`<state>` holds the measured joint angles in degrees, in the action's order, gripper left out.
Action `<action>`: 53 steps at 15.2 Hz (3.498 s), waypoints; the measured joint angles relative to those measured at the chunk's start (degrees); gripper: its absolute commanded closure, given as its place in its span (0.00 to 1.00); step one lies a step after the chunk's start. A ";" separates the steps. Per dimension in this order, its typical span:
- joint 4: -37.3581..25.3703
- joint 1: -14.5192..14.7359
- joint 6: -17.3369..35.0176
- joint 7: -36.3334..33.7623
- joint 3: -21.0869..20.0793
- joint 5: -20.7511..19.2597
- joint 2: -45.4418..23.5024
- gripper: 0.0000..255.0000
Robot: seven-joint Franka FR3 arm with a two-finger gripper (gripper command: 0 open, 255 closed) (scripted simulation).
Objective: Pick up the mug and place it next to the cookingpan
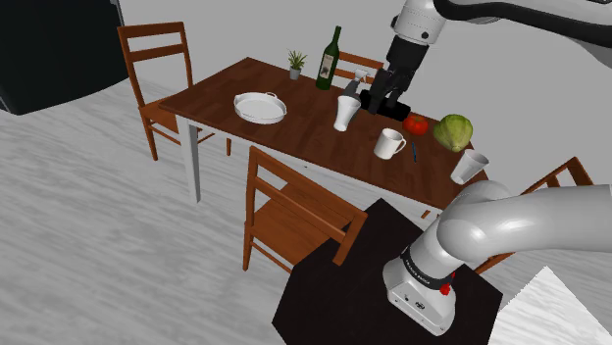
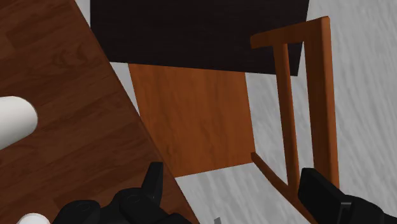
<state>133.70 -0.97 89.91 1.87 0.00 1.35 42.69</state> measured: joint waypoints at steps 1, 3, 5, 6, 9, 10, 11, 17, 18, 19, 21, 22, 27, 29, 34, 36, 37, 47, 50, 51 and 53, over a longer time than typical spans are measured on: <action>0.00 0.00 0.00 0.00 0.00 0.00 0.00 0.00; 1.34 -0.49 1.28 1.47 1.17 -1.03 0.22 0.00; 3.75 -1.20 3.89 3.50 2.82 -2.49 0.28 0.00; 4.86 -1.60 5.37 4.60 3.74 -3.28 0.09 0.00; 7.91 -2.87 9.38 7.81 6.52 -5.65 -0.27 0.00; 8.25 -3.31 10.71 9.01 7.59 -6.49 -1.02 0.00; 8.76 -3.85 11.85 10.30 8.73 -7.40 -1.39 0.00; 11.31 -6.29 21.10 16.87 15.00 -11.67 -6.46 0.00; 11.84 -6.76 22.82 18.10 16.21 -12.39 -7.35 0.00; 11.91 -7.02 24.85 19.26 17.44 -12.91 -9.02 0.00; 11.87 -7.65 27.80 21.57 19.64 -13.88 -11.33 0.00; 11.39 -7.88 29.45 22.98 20.99 -14.22 -13.10 0.00; 9.10 -8.06 37.55 29.35 26.81 -14.14 -21.85 0.00; 8.66 -8.03 40.63 31.71 28.72 -13.55 -24.88 0.00; 8.78 -7.65 45.32 34.18 30.73 -12.11 -29.28 0.00; 9.51 -7.46 47.34 34.63 31.14 -11.56 -30.67 0.00; 9.74 -7.36 47.99 34.71 31.22 -11.36 -31.11 0.00; 9.81 -7.26 48.75 35.04 31.44 -11.00 -31.82 1.00; 9.82 -7.26 48.75 35.04 31.44 -11.00 -31.82 1.00; 9.82 -7.26 48.75 35.04 31.44 -11.00 -31.82 1.00; 9.82 -7.26 48.75 35.04 31.44 -11.00 -31.82 1.00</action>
<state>143.52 -8.23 138.66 36.91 31.44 -9.65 10.87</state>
